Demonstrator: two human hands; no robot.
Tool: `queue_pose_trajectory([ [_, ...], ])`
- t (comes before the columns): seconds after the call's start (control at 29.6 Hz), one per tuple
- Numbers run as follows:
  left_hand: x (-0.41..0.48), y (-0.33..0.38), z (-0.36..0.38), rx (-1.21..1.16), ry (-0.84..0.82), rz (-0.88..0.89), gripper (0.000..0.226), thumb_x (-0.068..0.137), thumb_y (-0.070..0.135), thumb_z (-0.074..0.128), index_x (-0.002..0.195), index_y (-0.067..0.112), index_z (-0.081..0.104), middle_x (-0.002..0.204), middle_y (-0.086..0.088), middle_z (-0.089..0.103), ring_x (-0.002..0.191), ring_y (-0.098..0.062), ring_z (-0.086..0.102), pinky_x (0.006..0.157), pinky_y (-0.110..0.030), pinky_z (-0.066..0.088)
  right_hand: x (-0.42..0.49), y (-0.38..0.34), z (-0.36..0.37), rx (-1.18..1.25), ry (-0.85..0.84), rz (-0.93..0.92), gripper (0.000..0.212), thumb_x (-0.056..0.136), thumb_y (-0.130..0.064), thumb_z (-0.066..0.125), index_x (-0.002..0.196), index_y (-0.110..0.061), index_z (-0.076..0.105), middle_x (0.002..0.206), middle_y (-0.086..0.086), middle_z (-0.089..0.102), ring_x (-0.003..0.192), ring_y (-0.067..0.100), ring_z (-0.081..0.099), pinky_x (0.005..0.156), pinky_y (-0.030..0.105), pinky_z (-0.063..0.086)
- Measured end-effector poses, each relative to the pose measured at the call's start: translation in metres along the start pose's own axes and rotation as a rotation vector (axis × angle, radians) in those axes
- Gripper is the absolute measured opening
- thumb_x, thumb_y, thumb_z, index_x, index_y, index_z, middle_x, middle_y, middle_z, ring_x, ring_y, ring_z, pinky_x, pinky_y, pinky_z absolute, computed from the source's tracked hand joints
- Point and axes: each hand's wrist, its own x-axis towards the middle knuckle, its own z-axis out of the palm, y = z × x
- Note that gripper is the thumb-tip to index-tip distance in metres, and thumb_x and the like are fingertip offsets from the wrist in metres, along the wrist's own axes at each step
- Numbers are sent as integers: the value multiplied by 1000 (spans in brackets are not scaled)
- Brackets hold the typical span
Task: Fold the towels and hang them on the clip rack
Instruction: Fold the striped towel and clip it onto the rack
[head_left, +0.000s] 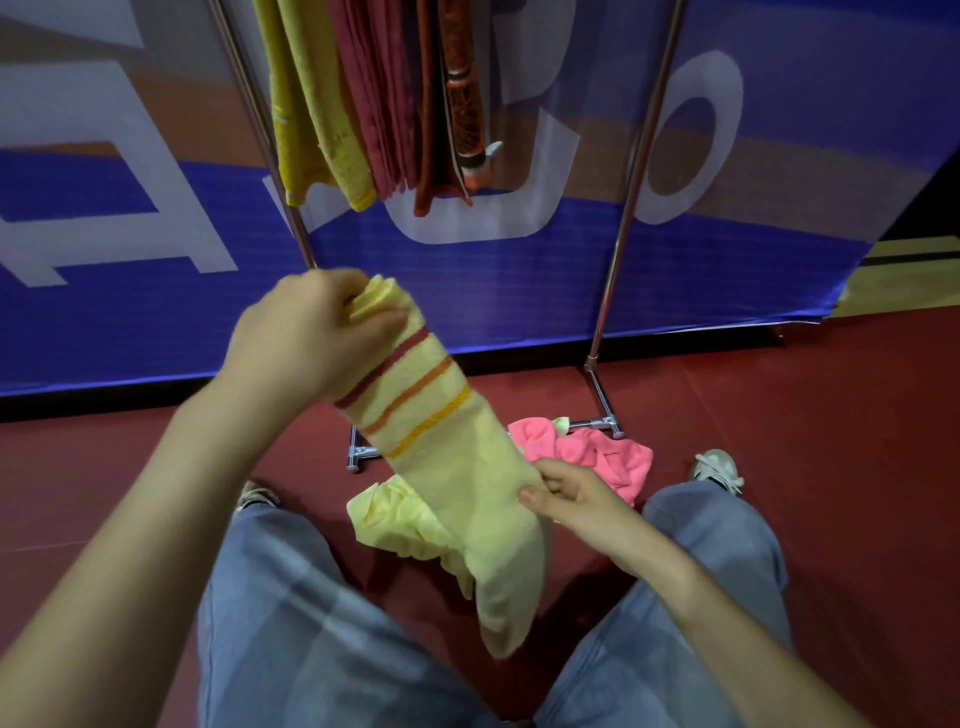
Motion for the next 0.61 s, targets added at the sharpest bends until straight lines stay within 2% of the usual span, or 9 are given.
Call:
queue_pose_trajectory([
  [0.07, -3, -10, 14, 221, -103, -13, 33, 84, 44, 51, 96, 15, 58, 76, -1, 58, 78, -24, 56, 66, -33, 44, -3, -7, 0, 68, -34, -21, 30, 76, -20, 55, 96, 2, 60, 78, -5, 64, 71, -3, 57, 68, 12, 44],
  [0.1, -7, -12, 23, 219, -171, 1, 32, 83, 47, 52, 97, 19, 58, 83, 2, 60, 85, -23, 57, 69, -32, 44, -3, -14, 1, 99, -60, -25, 22, 79, -18, 55, 95, -5, 62, 76, -10, 66, 73, -3, 58, 68, 10, 45],
  [0.14, -11, -13, 33, 129, -248, 31, 29, 82, 49, 53, 94, 23, 59, 86, 6, 63, 89, -20, 59, 72, -31, 45, -3, -21, 3, 114, -78, -30, 16, 81, -16, 55, 94, -10, 62, 75, -13, 68, 74, -4, 59, 69, 10, 46],
  [0.2, -23, -8, 54, -217, -415, 114, 28, 82, 53, 51, 82, 26, 59, 74, 17, 64, 80, -5, 61, 71, -29, 45, -3, -34, 4, 116, -114, -42, 14, 82, -18, 54, 93, -16, 63, 76, -15, 69, 76, -3, 60, 70, 11, 46],
  [0.27, -32, 2, 72, -493, -515, 177, 49, 81, 61, 42, 80, 17, 62, 71, 3, 66, 70, -2, 55, 71, -35, 47, -2, -43, 6, 105, -157, -24, 22, 78, -23, 54, 97, -15, 64, 86, -7, 69, 82, 4, 61, 75, 14, 47],
  [0.3, -36, 5, 79, -600, -520, 191, 56, 79, 63, 36, 83, 13, 63, 74, -5, 65, 71, -4, 53, 74, -36, 48, -2, -47, 7, 105, -174, -12, 27, 78, -24, 54, 101, -13, 64, 93, 0, 68, 87, 10, 61, 78, 16, 47],
  [0.37, -40, 11, 90, -764, -475, 195, 55, 77, 60, 32, 82, 14, 63, 72, 2, 61, 70, -5, 52, 73, -29, 45, -5, -54, 6, 148, -186, 11, 32, 77, -23, 55, 105, -9, 63, 98, 9, 66, 91, 16, 61, 80, 17, 48],
  [0.51, -44, 20, 102, -851, -379, 182, 48, 81, 55, 34, 68, 16, 59, 62, 13, 56, 63, 0, 49, 65, -20, 40, -11, -59, 3, 108, -224, 19, 21, 78, -23, 59, 94, -12, 67, 83, -2, 70, 78, 8, 64, 73, 17, 49],
  [0.61, -48, 20, 106, -830, -340, 176, 59, 80, 58, 33, 63, 6, 55, 59, 4, 51, 60, -6, 45, 62, -28, 39, -14, -60, 1, 95, -234, 13, 11, 86, -14, 54, 85, -16, 65, 68, -12, 69, 67, -2, 61, 63, 10, 44],
])
